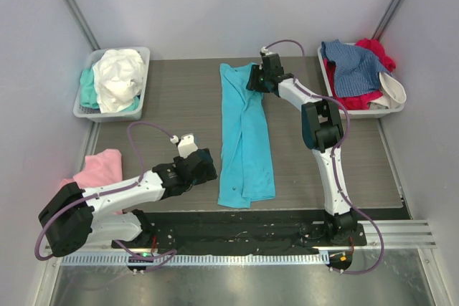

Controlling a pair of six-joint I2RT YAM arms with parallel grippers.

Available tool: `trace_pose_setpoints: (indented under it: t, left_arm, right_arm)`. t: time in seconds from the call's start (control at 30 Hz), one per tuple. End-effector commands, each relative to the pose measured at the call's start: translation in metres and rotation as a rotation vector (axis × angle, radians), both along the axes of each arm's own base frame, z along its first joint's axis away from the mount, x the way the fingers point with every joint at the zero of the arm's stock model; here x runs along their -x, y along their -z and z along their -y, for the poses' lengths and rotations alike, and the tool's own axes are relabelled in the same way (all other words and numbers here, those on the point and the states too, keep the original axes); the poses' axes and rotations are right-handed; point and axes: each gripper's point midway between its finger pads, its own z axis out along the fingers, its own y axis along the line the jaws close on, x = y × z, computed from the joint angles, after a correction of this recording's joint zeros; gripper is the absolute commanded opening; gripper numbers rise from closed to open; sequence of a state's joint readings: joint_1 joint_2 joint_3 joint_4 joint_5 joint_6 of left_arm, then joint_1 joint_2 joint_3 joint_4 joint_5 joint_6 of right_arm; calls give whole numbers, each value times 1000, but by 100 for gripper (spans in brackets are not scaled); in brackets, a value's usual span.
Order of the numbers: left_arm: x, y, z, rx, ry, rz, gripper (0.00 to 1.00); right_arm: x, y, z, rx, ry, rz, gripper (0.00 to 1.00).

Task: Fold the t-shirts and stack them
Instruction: Fold the tshirt

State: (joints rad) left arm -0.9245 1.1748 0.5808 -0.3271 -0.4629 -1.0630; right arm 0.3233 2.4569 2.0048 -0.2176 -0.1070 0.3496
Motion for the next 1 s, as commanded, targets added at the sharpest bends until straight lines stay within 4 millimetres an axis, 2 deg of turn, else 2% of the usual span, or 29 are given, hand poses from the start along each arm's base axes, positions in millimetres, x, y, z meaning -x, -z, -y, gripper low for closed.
trace_pose_setpoints:
  t: [0.0, 0.03, 0.07, 0.2, 0.43, 0.6, 0.73, 0.8, 0.83, 0.87, 0.97]
  left_arm:
    - [-6, -7, -2, 7, -26, 37, 71]
    - [-6, -7, -3, 9, -29, 38, 71]
    - [-6, -7, -4, 7, -30, 38, 71]
    - [-6, -8, -4, 9, -31, 40, 71]
    - [-6, -6, -3, 6, -26, 34, 71]
    - [-6, -7, -3, 10, -28, 34, 71]
    - [-5, -8, -3, 16, -28, 36, 71]
    - [-5, -9, -2, 19, -27, 37, 71]
    - [-5, -8, -3, 17, -28, 37, 71]
    - [-5, -8, -3, 18, -28, 38, 71]
    - [-5, -9, -2, 22, -26, 38, 71]
  right_arm:
    - [-3, -13, 4, 2, 7, 31, 48]
    - [-3, -14, 3, 0, 5, 32, 45]
    - [-3, -14, 4, -2, 5, 32, 38]
    - [-2, -17, 3, 0, 1, 36, 20]
    - [-1, -29, 4, -8, -1, 56, 10]
    - [1, -48, 3, -22, -6, 84, 14]
    - [3, -74, 1, -46, -11, 122, 16]
    - [4, -81, 1, -55, -13, 130, 21]
    - [4, -86, 1, -59, -16, 138, 30]
    - [4, -89, 0, -66, -18, 142, 34]
    - [6, -93, -2, -78, -23, 142, 38]
